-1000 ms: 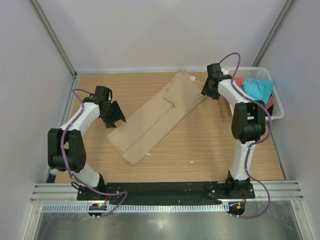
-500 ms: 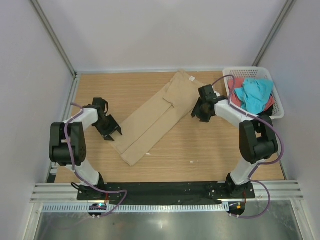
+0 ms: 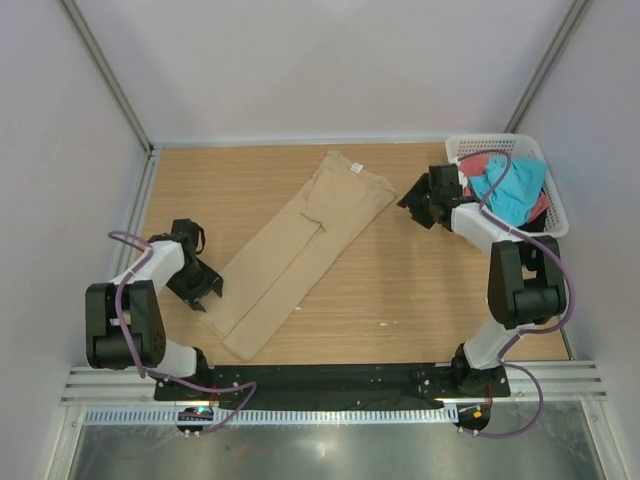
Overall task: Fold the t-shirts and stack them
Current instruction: Fold the tshirt
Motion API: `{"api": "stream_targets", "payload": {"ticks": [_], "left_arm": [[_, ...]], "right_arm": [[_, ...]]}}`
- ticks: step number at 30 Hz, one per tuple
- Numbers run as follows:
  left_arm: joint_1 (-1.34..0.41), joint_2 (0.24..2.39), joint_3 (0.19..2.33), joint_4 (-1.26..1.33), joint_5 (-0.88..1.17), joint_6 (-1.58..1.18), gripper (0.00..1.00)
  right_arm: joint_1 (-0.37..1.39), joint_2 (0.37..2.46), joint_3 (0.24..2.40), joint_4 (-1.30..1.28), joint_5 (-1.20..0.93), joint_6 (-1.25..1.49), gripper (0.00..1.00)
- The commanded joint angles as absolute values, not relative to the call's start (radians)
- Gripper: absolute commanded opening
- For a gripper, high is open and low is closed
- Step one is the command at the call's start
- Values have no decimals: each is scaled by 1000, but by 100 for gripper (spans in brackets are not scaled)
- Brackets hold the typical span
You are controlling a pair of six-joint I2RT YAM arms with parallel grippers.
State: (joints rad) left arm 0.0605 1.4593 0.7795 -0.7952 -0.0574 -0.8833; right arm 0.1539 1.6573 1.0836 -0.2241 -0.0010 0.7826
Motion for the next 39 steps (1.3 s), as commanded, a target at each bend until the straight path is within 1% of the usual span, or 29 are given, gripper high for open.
{"api": "stream_targets", "payload": {"ticks": [1,5,7,13,15,19,23,26,30,32,35,37,39], "left_arm": [[69,1388,836,-908,-181,-911,56],[69,1362,920,-913,-135,-859,58],[69,1358,948,-904,-120,-816,59],[69,1299,917,-779,-12,-749,59],[69,1296,916,-750,33,-741,59],[67,1298,928,-726,63,-730,59],[69,1296,939,-698,97,-718,61],[66,1301,945,-681,118,-701,62],[54,1327,953,-666,120,-686,63],[46,1336,946,-644,107,-686,63],[31,1380,942,-612,104,-690,64],[28,1432,946,-597,124,-695,64],[21,1468,968,-595,150,-695,64]], "right_arm": [[137,1700,1081,-63,-41,848,61],[117,1804,1103,55,-92,884,61],[110,1842,1129,77,-107,887,58],[95,1957,1164,159,-107,887,51],[92,2002,1183,172,-117,877,51],[84,2051,1213,212,-132,870,50],[80,2108,1272,192,-127,835,46],[77,2155,1337,164,-136,799,40],[66,2215,1437,108,-147,732,28],[58,2255,1502,78,-164,700,24],[54,2304,1600,17,-155,658,11],[46,2332,1673,6,-160,637,7],[38,2379,1733,-64,-166,601,7]]}}
